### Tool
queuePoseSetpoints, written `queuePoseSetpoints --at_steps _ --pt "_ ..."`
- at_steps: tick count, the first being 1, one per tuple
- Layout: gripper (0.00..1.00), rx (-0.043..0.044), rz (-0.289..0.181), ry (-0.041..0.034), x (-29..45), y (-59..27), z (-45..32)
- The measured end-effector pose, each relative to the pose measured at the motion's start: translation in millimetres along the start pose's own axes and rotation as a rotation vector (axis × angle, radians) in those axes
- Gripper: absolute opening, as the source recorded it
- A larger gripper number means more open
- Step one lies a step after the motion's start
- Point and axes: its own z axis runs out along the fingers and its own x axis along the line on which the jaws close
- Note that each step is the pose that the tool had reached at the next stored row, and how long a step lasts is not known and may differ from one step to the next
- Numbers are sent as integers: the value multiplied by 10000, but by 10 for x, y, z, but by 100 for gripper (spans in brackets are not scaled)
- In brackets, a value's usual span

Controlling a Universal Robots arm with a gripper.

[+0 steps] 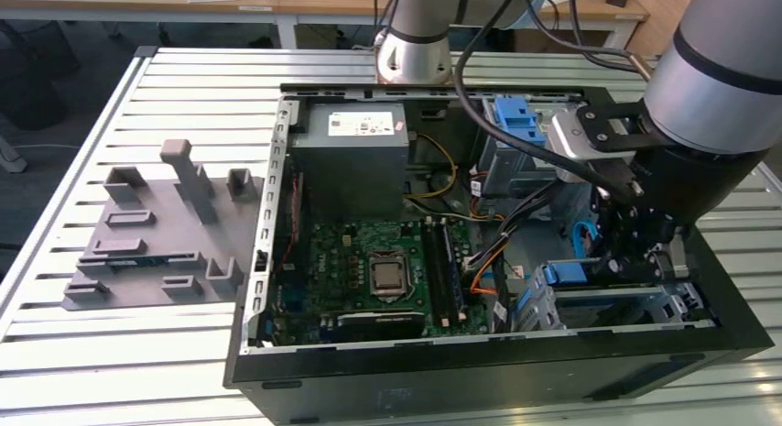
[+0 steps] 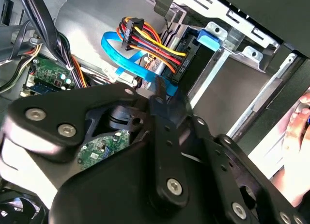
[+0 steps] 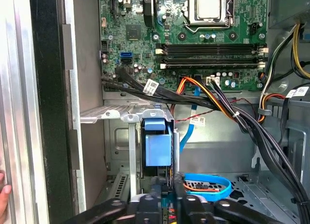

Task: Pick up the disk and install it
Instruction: 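Insert the second disk wire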

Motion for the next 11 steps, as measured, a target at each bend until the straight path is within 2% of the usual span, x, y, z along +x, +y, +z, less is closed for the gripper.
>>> queuePoseSetpoints --at_steps 1,6,7,8,9,11 --pt "29 0 0 -1 0 0 -1" --pt "29 0 1 -1 -1 -4 -36" --pt "28 0 0 -1 -1 -5 -45" --pt "22 -1 0 0 -1 -6 -55" --pt "22 0 1 -1 -1 -7 -63" --pt "11 0 0 -2 -1 -8 -72"
